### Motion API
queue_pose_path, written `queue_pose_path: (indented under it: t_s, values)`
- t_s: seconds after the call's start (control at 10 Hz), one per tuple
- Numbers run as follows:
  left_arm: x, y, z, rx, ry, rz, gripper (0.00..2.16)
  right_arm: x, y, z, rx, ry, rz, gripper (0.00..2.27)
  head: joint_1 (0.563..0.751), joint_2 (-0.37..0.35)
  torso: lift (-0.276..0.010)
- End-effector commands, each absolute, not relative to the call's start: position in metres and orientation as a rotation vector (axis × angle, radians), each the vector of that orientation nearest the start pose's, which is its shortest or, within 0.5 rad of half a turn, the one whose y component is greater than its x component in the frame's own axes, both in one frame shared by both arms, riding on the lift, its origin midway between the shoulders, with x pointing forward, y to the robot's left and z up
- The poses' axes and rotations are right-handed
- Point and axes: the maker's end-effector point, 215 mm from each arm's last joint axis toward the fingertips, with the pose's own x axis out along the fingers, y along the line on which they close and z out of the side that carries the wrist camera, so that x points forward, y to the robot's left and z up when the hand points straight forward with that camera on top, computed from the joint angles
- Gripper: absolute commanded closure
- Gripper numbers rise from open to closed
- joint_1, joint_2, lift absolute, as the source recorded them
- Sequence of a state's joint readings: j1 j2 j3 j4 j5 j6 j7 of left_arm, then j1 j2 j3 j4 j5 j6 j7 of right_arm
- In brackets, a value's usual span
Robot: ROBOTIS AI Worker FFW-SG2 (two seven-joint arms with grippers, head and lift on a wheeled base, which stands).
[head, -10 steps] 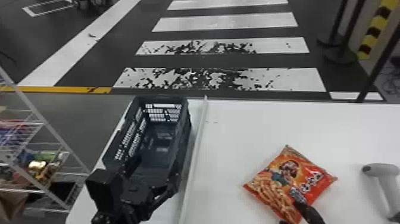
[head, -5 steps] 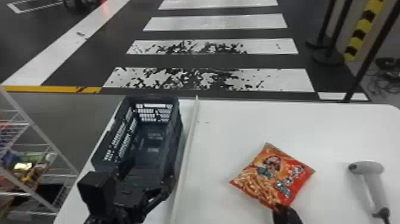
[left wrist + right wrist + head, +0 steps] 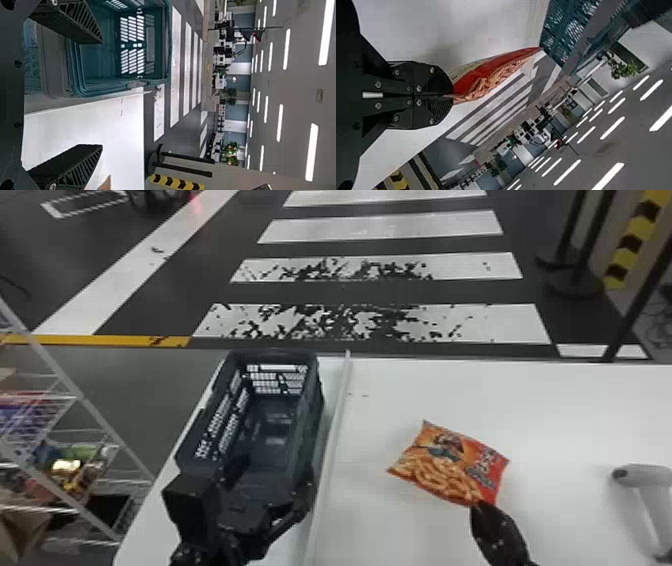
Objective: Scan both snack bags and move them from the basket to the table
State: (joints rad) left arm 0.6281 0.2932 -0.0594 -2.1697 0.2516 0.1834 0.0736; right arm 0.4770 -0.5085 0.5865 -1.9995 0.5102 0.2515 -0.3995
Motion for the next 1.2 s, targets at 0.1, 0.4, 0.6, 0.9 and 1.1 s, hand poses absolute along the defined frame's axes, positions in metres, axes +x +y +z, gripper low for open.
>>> queue_pose_path:
  t_s: [0.1,0.4,0.6,0.9,1.1]
  values:
    - [0.407,0.216,-0.381,-0.018,0.234,-0.145,0.05,0.384,-0.112,-0.396,-0.523,0.087,0.229,2.25,0.695,0.165,-0.098]
    - [0.414,0.218,-0.38,-0.015,0.229,-0.146,0.05,0.417,-0.142,-0.375,-0.013,0.179,0.144,2.25,0.695,0.146,-0.098]
    - [0.419,0.22,-0.381,-0.014,0.229,-0.147,0.05,0.423,-0.165,-0.377,0.233,0.222,0.091,2.25,0.695,0.105,-0.098]
    - [0.423,0.216,-0.379,-0.014,0.222,-0.157,0.05,0.417,-0.188,-0.409,0.626,0.329,0.055,2.25,0.695,0.065,-0.098]
    - [0.424,0.217,-0.381,-0.015,0.223,-0.157,0.05,0.404,-0.199,-0.425,0.706,0.352,0.003,2.25,0.695,0.037,-0.098]
